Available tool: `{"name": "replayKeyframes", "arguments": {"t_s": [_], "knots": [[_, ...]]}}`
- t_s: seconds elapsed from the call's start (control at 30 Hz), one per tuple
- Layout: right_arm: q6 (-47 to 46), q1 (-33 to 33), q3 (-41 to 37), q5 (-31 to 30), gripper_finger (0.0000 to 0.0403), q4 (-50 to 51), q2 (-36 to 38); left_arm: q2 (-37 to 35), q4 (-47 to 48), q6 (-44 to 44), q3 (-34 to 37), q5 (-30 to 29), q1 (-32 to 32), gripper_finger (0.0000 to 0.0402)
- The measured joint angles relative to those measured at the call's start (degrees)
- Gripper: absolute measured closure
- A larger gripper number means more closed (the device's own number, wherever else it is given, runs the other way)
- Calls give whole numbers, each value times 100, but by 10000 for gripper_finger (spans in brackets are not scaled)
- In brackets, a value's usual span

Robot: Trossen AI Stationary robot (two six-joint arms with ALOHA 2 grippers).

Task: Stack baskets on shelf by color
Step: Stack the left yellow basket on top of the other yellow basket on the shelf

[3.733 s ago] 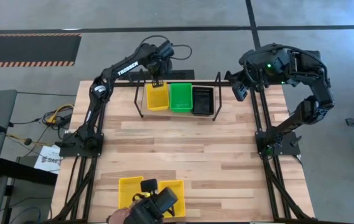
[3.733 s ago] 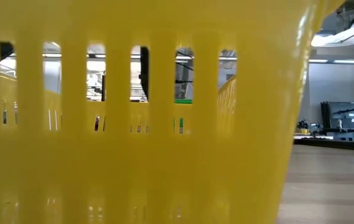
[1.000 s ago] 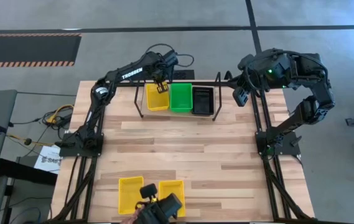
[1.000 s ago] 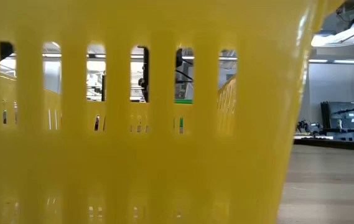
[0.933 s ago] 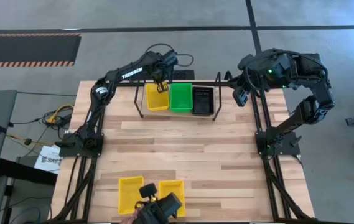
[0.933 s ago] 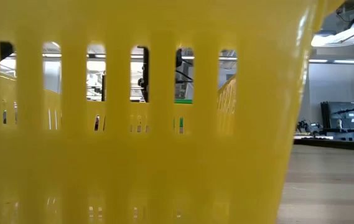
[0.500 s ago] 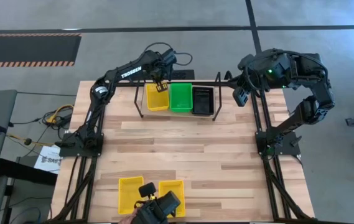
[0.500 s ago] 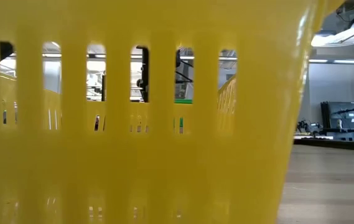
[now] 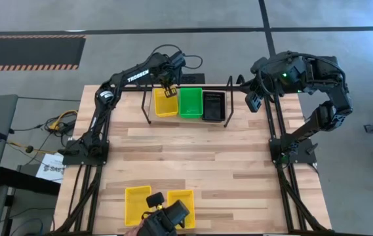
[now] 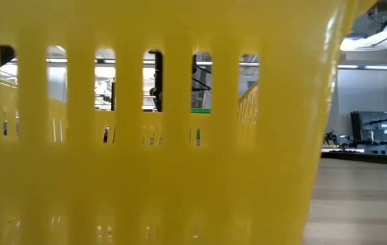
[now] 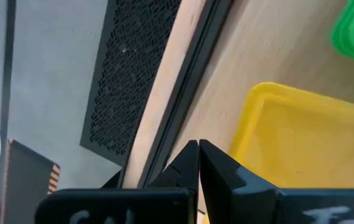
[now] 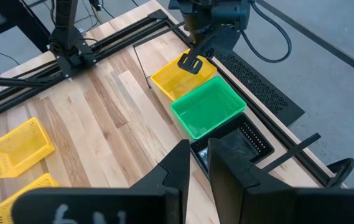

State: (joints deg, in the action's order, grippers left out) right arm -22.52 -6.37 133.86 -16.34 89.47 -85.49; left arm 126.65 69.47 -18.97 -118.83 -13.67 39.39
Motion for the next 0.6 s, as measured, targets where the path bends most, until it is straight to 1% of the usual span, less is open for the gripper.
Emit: {"name": "replayKeyframes", "arguments": {"t_s": [0.2,0.33,0.5,0.6], "knots": [[0,0,-2,0,326,0,0,0,-17,16,0,35,37,401],[0,-2,-2,0,326,0,0,0,-17,20,0,-68,53,401],[0,0,-1,0,326,0,0,0,1,249,0,-426,75,401],[0,-2,-1,0,326,-4,0,0,20,401,0,-203,118,401]]}}
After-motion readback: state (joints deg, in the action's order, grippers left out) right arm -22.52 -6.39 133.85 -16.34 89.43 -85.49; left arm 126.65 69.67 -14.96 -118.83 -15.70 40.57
